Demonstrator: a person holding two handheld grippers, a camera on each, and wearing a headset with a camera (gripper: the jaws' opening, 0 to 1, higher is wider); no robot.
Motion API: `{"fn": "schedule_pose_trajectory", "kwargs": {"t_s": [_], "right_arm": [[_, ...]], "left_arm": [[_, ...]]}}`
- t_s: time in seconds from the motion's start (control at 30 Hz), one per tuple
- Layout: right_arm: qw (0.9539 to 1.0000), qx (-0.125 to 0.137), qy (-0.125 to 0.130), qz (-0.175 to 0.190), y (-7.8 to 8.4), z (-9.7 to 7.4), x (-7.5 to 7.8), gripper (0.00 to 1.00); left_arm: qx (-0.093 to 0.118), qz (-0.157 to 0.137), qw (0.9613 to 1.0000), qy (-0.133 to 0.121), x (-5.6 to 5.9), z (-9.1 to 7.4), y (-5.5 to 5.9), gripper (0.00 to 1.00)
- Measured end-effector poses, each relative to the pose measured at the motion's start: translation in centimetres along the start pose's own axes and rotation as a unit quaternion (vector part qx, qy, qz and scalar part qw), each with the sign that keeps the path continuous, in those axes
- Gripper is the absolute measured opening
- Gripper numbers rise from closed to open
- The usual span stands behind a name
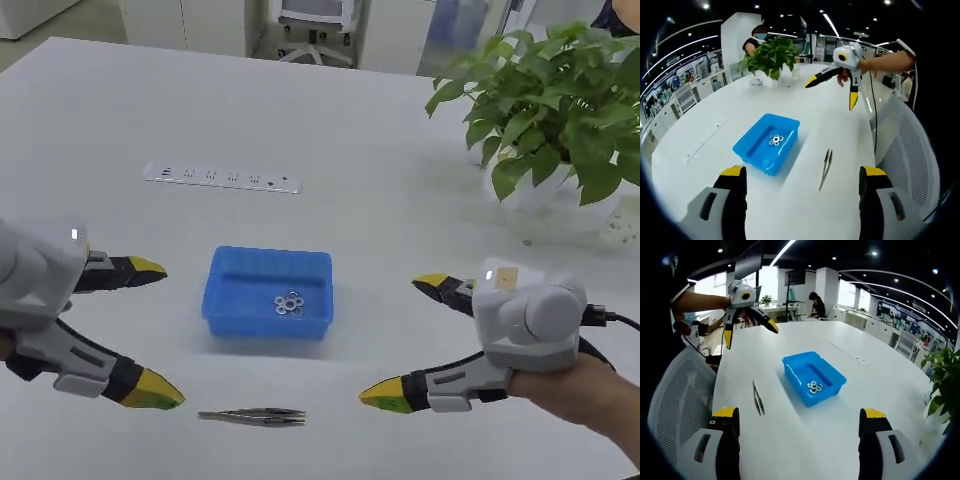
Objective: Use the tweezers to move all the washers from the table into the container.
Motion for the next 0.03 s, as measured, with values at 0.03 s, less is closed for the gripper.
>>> {"fn": "schedule_pose_trajectory", "kwargs": {"t_s": [0.03], "right_arm": [[1.0000, -0.002, -0.002, -0.001, 0.06, -0.04, 0.01, 1.00]], "left_arm": [[-0.005, -0.002, 1.0000, -0.001, -0.03, -0.02, 0.20, 0.99]]}}
Point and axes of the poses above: the centre of the closed fingertips' face, and the gripper's own axes: z roughly forward along the fingers, x roughly to its right, y roughly out of its underside, the point moved 10 cm from there along -z, roughly backward along the fingers, and after that the axes turned 12 degrees about -y, right-handed, at the moved point
